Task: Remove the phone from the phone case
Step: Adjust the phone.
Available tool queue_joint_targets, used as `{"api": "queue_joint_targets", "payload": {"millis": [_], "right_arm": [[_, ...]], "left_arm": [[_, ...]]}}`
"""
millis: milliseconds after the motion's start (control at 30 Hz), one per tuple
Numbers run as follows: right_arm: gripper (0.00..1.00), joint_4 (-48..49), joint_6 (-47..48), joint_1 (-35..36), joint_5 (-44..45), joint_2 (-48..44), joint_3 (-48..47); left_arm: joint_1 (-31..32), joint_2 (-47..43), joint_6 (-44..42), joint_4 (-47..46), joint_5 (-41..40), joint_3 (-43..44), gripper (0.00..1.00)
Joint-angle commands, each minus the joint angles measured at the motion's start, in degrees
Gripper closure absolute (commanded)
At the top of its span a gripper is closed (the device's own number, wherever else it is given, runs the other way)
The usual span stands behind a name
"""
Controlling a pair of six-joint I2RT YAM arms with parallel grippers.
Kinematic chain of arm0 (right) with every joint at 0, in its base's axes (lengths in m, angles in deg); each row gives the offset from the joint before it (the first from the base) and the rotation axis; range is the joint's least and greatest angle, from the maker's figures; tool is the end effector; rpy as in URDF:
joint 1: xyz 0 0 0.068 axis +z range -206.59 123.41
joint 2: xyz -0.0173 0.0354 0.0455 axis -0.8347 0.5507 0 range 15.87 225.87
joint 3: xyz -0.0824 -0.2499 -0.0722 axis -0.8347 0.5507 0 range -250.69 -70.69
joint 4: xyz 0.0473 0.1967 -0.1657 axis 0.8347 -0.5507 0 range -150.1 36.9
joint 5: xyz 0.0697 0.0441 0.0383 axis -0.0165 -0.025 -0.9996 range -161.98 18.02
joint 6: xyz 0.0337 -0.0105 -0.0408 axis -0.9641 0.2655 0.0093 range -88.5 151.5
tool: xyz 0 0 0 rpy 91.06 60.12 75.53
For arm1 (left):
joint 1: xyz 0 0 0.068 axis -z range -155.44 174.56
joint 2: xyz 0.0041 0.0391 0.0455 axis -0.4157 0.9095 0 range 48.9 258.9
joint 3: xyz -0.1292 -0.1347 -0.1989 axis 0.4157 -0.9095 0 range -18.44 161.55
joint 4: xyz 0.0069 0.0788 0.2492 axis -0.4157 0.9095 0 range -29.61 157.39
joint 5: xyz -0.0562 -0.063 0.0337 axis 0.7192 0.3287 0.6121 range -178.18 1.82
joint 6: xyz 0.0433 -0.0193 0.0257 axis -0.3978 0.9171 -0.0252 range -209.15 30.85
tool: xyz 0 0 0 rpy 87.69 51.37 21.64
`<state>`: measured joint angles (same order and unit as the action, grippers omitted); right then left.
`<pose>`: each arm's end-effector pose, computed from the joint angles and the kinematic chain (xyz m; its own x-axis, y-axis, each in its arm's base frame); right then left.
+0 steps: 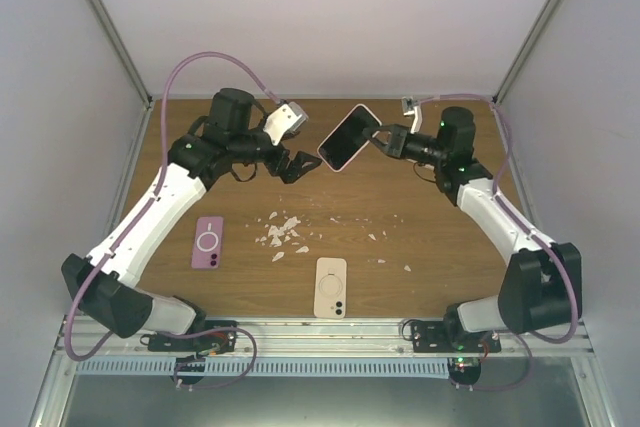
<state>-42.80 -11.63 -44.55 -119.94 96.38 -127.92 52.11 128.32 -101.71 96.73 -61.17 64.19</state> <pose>0.3081 0.0928 0.3103 -0.7397 0.3104 -0.5970 -0.4683 0.3996 0.7880 0.2596 -0.1537 0.3888 -0.3099 0.3802 -0.8714 0.8367 0.5444 -0.0601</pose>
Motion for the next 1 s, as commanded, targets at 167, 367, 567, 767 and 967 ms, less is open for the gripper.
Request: {"api": "queue_joint_targets", "payload": {"millis": [167,367,567,767,967], "right_arm": [[1.00,1.9,11.3,-1.4,-23.5,-7.3,-6.3],[1.00,1.2,14.8,-1.0,-32.1,-10.0,-6.5],[1.00,-1.6,17.8,1.6,-33.7,-11.8,-5.0],[1.00,-7.4,25.2,4.2,-31.5,-11.6,-3.8],[1.00,-14.7,32.2,7.1,-30.3,-9.4,-4.6]], "left_arm": [[-6.5,-3.1,-1.1,6.9,30.0,4.6,0.01],[-8.1,-6.7,2.0,2.6,36.6,0.0,0.09],[-8.2,-6.9,6.9,-1.1,39.0,-3.3,0.17],[-5.8,-3.9,8.2,-2.2,38.3,-2.9,0.22],[-1.8,-0.7,7.3,-1.3,34.7,-1.5,0.30]]}}
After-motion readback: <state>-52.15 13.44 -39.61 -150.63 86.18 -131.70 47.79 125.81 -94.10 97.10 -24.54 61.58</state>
